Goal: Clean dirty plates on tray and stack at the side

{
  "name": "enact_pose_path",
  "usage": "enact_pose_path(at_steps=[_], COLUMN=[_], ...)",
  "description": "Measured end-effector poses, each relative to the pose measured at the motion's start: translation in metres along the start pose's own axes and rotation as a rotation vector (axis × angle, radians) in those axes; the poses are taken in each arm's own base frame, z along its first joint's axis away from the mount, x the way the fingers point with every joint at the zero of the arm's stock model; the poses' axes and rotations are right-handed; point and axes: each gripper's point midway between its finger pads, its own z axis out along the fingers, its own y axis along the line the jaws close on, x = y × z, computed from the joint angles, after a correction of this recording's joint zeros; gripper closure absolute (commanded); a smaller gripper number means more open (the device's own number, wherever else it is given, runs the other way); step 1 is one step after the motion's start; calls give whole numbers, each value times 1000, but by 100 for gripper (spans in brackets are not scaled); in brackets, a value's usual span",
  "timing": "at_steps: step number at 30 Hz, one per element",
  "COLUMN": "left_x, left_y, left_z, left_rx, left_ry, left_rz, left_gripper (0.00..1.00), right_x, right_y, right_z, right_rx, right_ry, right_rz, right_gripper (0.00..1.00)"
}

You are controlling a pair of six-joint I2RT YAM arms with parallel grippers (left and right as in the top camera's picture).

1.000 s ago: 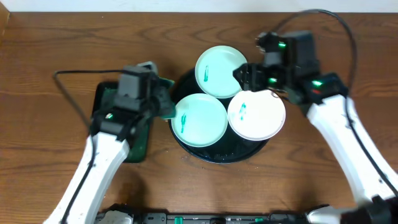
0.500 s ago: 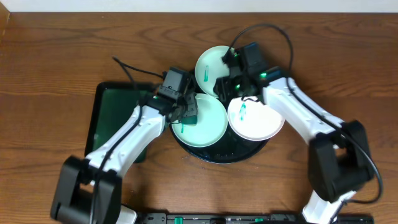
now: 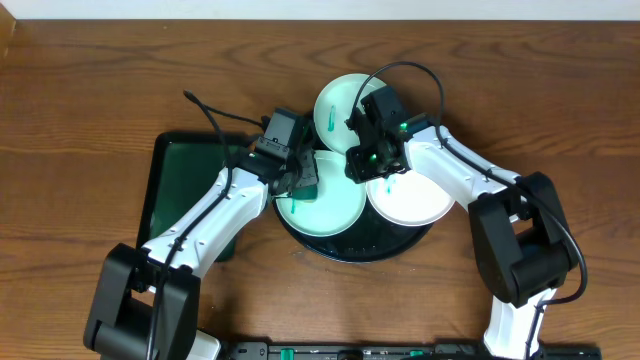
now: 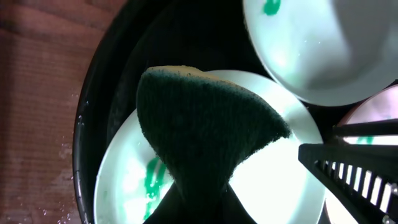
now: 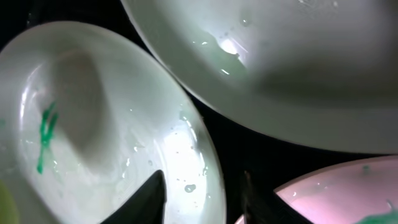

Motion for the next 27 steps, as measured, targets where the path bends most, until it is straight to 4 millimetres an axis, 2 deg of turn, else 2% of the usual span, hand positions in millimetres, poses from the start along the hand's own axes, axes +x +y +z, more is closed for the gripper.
enact_pose_path(at_steps=[6, 10, 13, 16, 18, 20, 21, 23, 27], left_x=[-1, -4, 0, 13, 22, 28, 29, 27, 26], left_y=[-3, -11, -21, -30, -34, -37, -37, -35, -26], left_z=[0, 2, 12, 27, 34, 37, 37, 37, 37], left_rx=[14, 35, 48, 46, 40, 36, 35, 32, 5], left_ry=[-5, -22, -18, 14, 36, 48, 47, 42, 47], left_rz=[-36, -87, -92, -73, -58, -52, -52, -52, -61], left_gripper=[93, 93, 93, 92, 64, 60, 55, 52, 52], right_x=[1, 5, 7, 7, 7, 7, 7, 7, 7], right_y=[-3, -6, -7, -7, -7, -7, -7, -7, -7], right_z=[2, 12, 17, 17, 17, 17, 17, 17, 17], right_rx=[12, 14, 19, 21, 21, 21, 21, 21, 21], right_ry=[6, 27, 38, 38, 38, 38, 38, 37, 37], right_rz=[-2, 1, 5, 5, 5, 5, 5, 5, 5], right_gripper=[80, 92, 92, 92, 92, 92, 92, 92, 92])
